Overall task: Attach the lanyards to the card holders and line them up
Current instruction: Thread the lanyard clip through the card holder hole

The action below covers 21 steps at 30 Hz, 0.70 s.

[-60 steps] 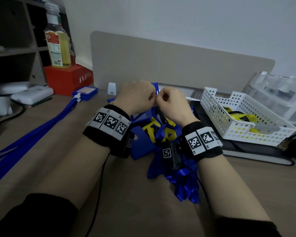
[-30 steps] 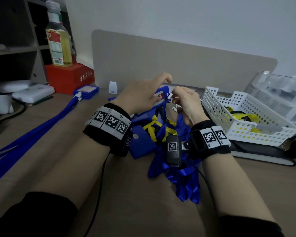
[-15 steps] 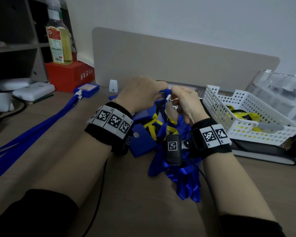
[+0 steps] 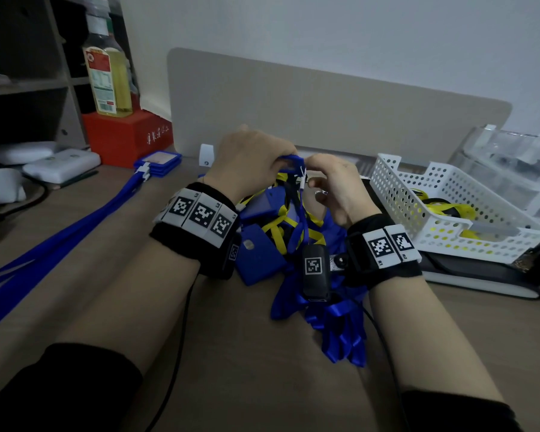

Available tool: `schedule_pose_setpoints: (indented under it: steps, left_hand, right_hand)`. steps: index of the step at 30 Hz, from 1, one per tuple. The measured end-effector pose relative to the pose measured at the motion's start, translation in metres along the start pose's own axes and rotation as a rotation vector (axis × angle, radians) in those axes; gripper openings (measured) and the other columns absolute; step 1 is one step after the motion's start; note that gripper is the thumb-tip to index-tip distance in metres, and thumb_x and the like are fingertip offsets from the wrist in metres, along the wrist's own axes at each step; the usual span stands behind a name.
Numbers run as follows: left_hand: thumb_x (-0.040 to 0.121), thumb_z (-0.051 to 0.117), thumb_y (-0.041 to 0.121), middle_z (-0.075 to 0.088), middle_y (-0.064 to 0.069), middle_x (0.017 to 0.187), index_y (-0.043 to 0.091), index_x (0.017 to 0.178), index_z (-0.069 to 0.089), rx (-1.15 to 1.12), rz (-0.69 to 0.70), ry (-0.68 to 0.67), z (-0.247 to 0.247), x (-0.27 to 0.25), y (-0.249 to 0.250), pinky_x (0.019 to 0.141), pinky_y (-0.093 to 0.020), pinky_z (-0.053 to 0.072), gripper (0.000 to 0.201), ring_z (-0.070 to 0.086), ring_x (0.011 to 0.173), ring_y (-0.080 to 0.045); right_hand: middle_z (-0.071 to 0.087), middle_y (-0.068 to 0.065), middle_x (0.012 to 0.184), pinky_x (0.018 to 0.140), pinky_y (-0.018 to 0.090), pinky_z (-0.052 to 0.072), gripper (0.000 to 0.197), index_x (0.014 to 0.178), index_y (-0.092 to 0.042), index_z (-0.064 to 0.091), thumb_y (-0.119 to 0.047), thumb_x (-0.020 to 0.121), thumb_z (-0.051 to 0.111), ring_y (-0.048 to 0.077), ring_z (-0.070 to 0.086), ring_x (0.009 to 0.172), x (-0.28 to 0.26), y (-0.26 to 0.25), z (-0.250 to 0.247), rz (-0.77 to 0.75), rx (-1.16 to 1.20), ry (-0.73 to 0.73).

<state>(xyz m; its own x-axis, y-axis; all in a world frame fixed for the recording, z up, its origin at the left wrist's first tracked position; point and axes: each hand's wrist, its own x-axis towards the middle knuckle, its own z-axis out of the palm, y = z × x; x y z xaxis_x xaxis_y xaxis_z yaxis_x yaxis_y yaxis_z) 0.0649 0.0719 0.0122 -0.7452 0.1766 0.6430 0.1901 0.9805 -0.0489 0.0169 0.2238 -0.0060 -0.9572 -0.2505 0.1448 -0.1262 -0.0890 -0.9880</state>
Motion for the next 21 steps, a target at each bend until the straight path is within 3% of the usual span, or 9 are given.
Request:
schedule_pose_setpoints:
  steps: [3, 5, 8, 11, 13, 15, 17, 19, 21]
  left_hand:
    - [0.093, 0.056, 0.019, 0.071, 0.002, 0.099, 0.026, 0.106, 0.072, -0.115, -0.028, 0.024, 0.001, 0.001, -0.004, 0.084, -0.028, 0.033, 0.022, 0.061, 0.092, -0.025]
    - [0.087, 0.061, 0.009, 0.072, 0.000, 0.100, 0.020, 0.099, 0.075, -0.262, -0.045, 0.033, 0.003, 0.002, -0.007, 0.087, -0.029, 0.042, 0.022, 0.063, 0.093, -0.023]
    - [0.078, 0.063, -0.002, 0.072, -0.002, 0.102, 0.012, 0.086, 0.076, -0.457, -0.013, 0.055, 0.007, 0.001, -0.008, 0.087, -0.038, 0.049, 0.020, 0.065, 0.095, -0.020]
    - [0.072, 0.061, -0.006, 0.072, -0.007, 0.105, 0.006, 0.079, 0.074, -0.502, 0.058, 0.085, 0.012, 0.000, -0.007, 0.090, -0.030, 0.045, 0.019, 0.064, 0.103, -0.022]
    - [0.072, 0.061, -0.009, 0.069, -0.009, 0.112, 0.005, 0.079, 0.074, -0.510, 0.053, 0.076, 0.014, 0.000, -0.008, 0.095, -0.027, 0.042, 0.020, 0.060, 0.113, -0.023]
    - [0.075, 0.060, -0.009, 0.064, -0.007, 0.123, 0.008, 0.089, 0.075, -0.490, 0.017, 0.092, 0.014, 0.001, -0.010, 0.101, -0.022, 0.035, 0.026, 0.052, 0.124, -0.022]
    - [0.082, 0.057, -0.001, 0.055, -0.005, 0.135, 0.010, 0.113, 0.067, -0.429, -0.059, 0.120, 0.012, 0.001, -0.009, 0.104, -0.022, 0.030, 0.034, 0.046, 0.129, -0.021]
    - [0.093, 0.053, 0.013, 0.047, -0.003, 0.142, 0.013, 0.134, 0.049, -0.463, -0.261, 0.111, 0.006, 0.001, -0.002, 0.106, -0.028, 0.033, 0.041, 0.043, 0.130, -0.018]
    - [0.100, 0.044, 0.030, 0.046, -0.003, 0.141, 0.014, 0.140, 0.039, -0.675, -0.519, -0.013, 0.001, 0.003, 0.008, 0.101, -0.030, 0.037, 0.043, 0.047, 0.125, -0.017]
  right_hand:
    - [0.062, -0.004, 0.082, 0.050, 0.023, 0.022, 0.010, 0.087, -0.015, 0.069, -0.018, 0.086, 0.061, 0.007, 0.044, 0.054, 0.001, 0.001, 0.003, -0.006, -0.029, -0.012]
    - [0.062, -0.006, 0.090, 0.050, 0.023, 0.024, 0.013, 0.096, -0.017, 0.067, -0.025, 0.088, 0.059, 0.006, 0.047, 0.056, 0.003, 0.001, 0.004, 0.021, -0.052, 0.015]
    - [0.058, -0.008, 0.081, 0.050, 0.023, 0.024, 0.022, 0.103, -0.019, 0.060, -0.036, 0.094, 0.049, 0.006, 0.047, 0.057, 0.006, 0.003, 0.004, 0.117, -0.109, -0.003]
    - [0.063, -0.007, 0.077, 0.049, 0.021, 0.025, 0.029, 0.100, -0.021, 0.059, -0.044, 0.097, 0.041, 0.002, 0.048, 0.045, 0.003, 0.005, 0.005, 0.202, -0.132, -0.111]
    - [0.065, -0.004, 0.067, 0.045, 0.021, 0.021, 0.026, 0.103, -0.018, 0.057, -0.039, 0.098, 0.043, 0.004, 0.047, 0.042, 0.003, 0.006, 0.007, 0.208, -0.065, -0.171]
    - [0.060, -0.004, 0.061, 0.047, 0.022, 0.021, 0.018, 0.102, -0.015, 0.054, -0.031, 0.099, 0.045, 0.008, 0.044, 0.049, 0.005, 0.007, 0.007, 0.198, 0.014, -0.186]
    - [0.057, -0.003, 0.060, 0.051, 0.024, 0.025, 0.016, 0.098, -0.013, 0.052, -0.028, 0.099, 0.046, 0.012, 0.042, 0.056, 0.008, 0.007, 0.006, 0.188, 0.105, -0.149]
    - [0.056, -0.002, 0.060, 0.048, 0.023, 0.029, 0.016, 0.095, -0.012, 0.050, -0.027, 0.099, 0.047, 0.011, 0.042, 0.054, 0.010, 0.005, 0.005, 0.165, 0.178, -0.085]
    - [0.055, -0.002, 0.059, 0.043, 0.019, 0.031, 0.017, 0.091, -0.012, 0.051, -0.026, 0.099, 0.049, 0.009, 0.044, 0.047, 0.009, 0.002, 0.003, 0.128, 0.230, -0.026]
